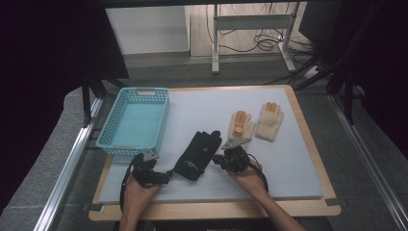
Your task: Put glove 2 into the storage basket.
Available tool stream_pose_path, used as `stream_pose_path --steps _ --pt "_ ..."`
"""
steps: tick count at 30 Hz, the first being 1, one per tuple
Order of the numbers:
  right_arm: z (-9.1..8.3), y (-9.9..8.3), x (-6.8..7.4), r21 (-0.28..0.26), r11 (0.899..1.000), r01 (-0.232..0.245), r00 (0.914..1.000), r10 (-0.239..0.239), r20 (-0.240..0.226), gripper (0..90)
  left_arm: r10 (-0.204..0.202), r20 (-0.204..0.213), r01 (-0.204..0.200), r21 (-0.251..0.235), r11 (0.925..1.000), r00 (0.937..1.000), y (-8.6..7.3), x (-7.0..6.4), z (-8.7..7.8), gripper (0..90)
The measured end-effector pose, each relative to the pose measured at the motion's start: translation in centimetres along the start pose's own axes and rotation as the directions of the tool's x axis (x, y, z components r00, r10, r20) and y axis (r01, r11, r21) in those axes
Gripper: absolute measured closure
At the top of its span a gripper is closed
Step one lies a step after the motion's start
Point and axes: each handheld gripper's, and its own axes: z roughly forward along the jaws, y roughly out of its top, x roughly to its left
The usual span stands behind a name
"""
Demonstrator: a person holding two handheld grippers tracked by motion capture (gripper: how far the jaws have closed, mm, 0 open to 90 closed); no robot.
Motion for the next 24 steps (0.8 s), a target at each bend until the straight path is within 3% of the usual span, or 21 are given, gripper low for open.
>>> stream_pose_path --steps 5,11,19,21,24 --pt "-1.2 -0.5 -0.8 -0.004 1.000 -0.007 0.9998 0.007 0.018 75.2 0.000 -0.001 0.000 0.000 1.0000 1.0000 0.0 0.0 0.0 1.8" --pt "-3.3 -1.8 -2.4 0.003 1.000 -0.015 0.9970 0.015 0.076 68.8 0.001 -0.002 -0.001 0.000 1.0000 1.0000 0.0 0.0 0.0 1.9" --pt "-6.1 -3.7 -4.6 0.006 0.999 -0.050 0.9861 0.049 0.159 59.9 0.004 -0.002 -0.004 0.002 1.0000 1.0000 0.0 0.0 0.0 1.9" --pt "-6.6 -4.3 -5.1 0.014 0.998 -0.059 0.9808 0.056 0.187 57.0 0.004 -0.005 -0.004 -0.002 1.0000 1.0000 0.0 -0.1 0.0 1.9" --pt "-7.6 -5.5 -6.1 0.013 0.997 -0.076 0.9660 0.071 0.249 50.8 0.002 -0.005 -0.002 -0.001 1.0000 1.0000 0.0 -0.1 0.0 1.9"
